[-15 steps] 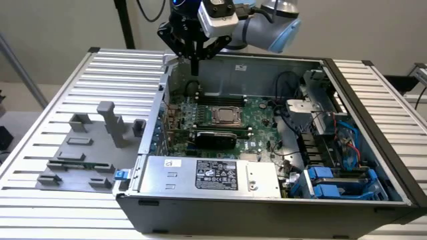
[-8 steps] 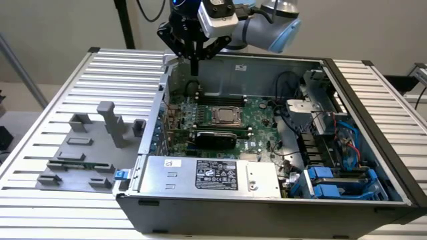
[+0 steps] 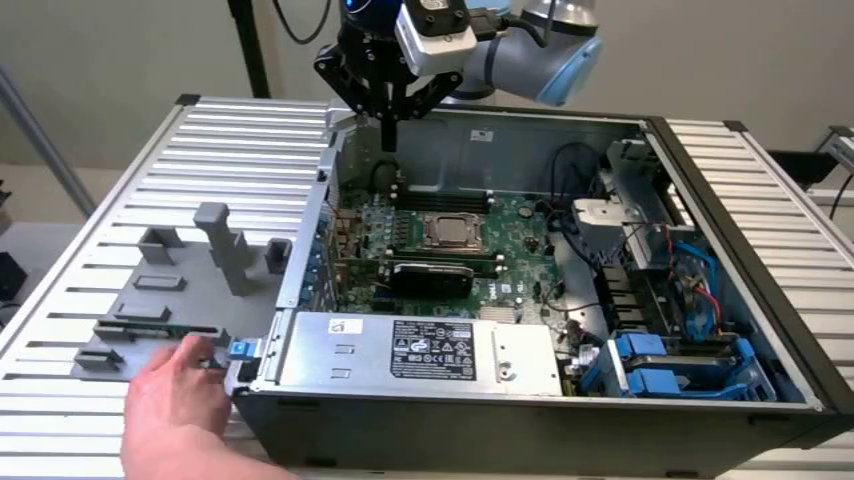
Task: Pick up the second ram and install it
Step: 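Reach for the second ram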
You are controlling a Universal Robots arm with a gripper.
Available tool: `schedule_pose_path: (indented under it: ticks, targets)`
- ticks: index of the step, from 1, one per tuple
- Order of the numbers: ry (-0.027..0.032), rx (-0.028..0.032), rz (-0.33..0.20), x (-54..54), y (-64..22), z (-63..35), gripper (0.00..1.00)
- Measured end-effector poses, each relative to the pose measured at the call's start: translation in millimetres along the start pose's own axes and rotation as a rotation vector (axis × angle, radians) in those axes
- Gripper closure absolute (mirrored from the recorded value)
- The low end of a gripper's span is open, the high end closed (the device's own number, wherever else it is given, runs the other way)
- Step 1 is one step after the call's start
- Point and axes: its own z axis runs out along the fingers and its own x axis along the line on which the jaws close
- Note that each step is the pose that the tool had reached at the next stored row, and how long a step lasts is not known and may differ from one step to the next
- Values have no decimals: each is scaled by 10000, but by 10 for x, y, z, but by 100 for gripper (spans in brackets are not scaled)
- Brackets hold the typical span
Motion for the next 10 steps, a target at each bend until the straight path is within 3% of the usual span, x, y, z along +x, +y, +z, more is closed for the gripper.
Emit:
schedule_pose_path:
  ticks: [10]
  targets:
    - [-1,0,1,0,0,0,89]
